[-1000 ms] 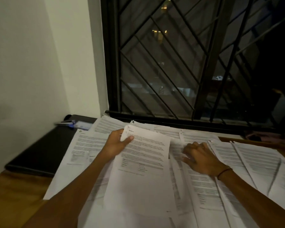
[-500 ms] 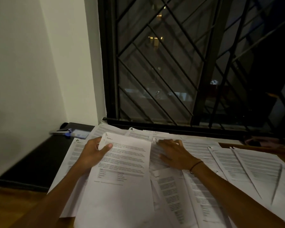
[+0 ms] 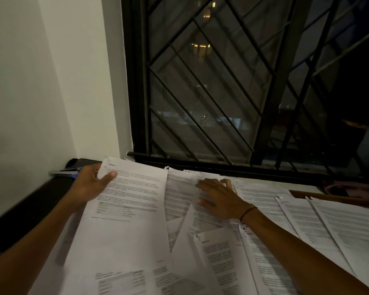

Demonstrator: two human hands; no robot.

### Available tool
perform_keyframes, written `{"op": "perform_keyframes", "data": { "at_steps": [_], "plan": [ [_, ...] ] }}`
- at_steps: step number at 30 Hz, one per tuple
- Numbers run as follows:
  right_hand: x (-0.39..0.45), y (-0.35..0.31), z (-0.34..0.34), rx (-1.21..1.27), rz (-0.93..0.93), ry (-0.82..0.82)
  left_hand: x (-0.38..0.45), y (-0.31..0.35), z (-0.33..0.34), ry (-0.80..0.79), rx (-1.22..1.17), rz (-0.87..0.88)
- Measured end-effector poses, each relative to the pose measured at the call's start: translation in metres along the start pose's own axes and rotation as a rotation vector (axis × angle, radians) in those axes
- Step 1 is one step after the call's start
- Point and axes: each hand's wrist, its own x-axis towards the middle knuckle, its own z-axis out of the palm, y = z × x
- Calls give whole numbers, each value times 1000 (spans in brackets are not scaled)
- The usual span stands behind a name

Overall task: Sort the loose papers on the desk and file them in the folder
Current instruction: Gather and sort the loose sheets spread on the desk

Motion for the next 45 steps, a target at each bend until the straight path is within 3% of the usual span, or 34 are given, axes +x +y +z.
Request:
{"op": "perform_keyframes", "data": {
  "at_steps": [5, 12, 20, 24, 30, 38, 42, 45],
  "plan": [
    [17, -9, 11, 32, 14, -98, 1, -11, -31, -4, 98, 24],
    [44, -15, 13, -11, -22, 10, 3, -5, -42, 45, 117, 32],
    [75, -24, 22, 101, 29, -76, 7, -20, -44, -7, 90, 13],
    [102, -22, 22, 284, 172, 46, 10, -19, -43, -43, 33, -2],
    [132, -28, 23, 224, 319, -108, 13, -13, -36, -91, 33, 16],
    [159, -31, 24, 507, 437, 235, 18, -6, -35, -85, -134, 17],
    [176, -49, 4, 543, 356, 291, 24, 3, -24, -155, -243, -17],
    [183, -76, -29, 613, 180, 275, 30, 18, -14, -13, -158, 49]
  ]
}}
